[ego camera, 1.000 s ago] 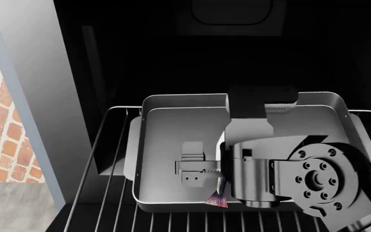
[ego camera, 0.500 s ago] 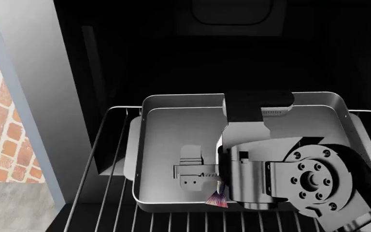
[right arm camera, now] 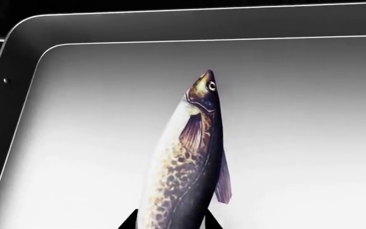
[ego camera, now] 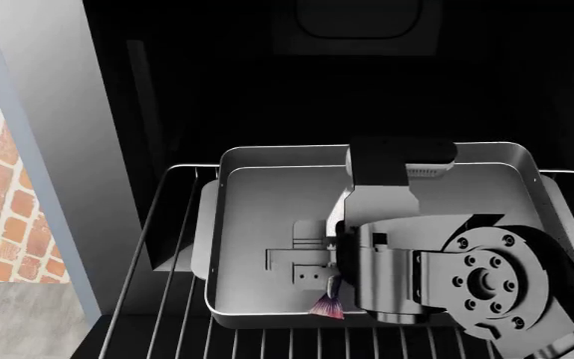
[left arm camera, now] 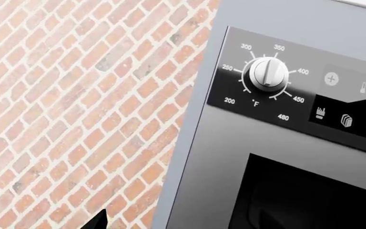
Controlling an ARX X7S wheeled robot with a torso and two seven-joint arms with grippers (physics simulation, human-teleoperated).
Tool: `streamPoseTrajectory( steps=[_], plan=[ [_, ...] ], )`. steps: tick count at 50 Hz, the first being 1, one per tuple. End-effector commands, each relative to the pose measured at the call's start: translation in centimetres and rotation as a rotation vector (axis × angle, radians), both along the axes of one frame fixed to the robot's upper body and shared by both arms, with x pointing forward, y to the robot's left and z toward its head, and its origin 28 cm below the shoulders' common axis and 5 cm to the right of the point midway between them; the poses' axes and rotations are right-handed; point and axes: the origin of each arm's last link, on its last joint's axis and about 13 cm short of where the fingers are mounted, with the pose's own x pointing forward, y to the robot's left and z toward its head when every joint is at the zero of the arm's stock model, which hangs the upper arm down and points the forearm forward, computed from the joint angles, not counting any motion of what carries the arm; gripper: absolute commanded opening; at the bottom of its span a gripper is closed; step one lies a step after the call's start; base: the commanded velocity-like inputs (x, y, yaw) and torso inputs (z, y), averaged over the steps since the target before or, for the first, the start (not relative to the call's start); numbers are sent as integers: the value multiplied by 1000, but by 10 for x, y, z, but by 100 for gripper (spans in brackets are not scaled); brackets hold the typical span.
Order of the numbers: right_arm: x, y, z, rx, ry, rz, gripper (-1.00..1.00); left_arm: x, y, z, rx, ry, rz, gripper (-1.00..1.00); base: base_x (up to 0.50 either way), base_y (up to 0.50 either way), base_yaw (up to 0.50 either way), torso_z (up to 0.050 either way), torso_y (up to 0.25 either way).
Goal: Pick the fish from the oven and place it on the plate on the counter.
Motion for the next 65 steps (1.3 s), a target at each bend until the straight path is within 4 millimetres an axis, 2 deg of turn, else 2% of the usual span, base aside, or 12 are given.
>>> streamPoseTrajectory(
  steps=[1, 14, 36, 49, 60, 65],
  plan=[
    [1, -1, 1, 8, -13, 1, -100, 0, -1, 0, 2, -2, -2, 100, 0, 0, 0, 0, 0],
    [-6, -3, 17, 20, -51, 2, -100, -5, -4, 8, 10, -24, -13, 100, 0, 0, 0, 0, 0],
    [-33, -8, 46, 51, -163, 39, -100, -23, -12, 35, 48, -89, -12, 100, 0, 0, 0, 0, 0],
    [-60, -12, 66, 88, -251, 70, -100, -32, -16, 52, 75, -129, -16, 100, 0, 0, 0, 0, 0],
    [-80, -13, 75, 111, -298, 76, -100, -37, -17, 57, 83, -152, -28, 100, 0, 0, 0, 0, 0],
    [-96, -10, 84, 123, -328, 101, -100, -38, -16, 59, 82, -165, -34, 100, 0, 0, 0, 0, 0]
  ],
)
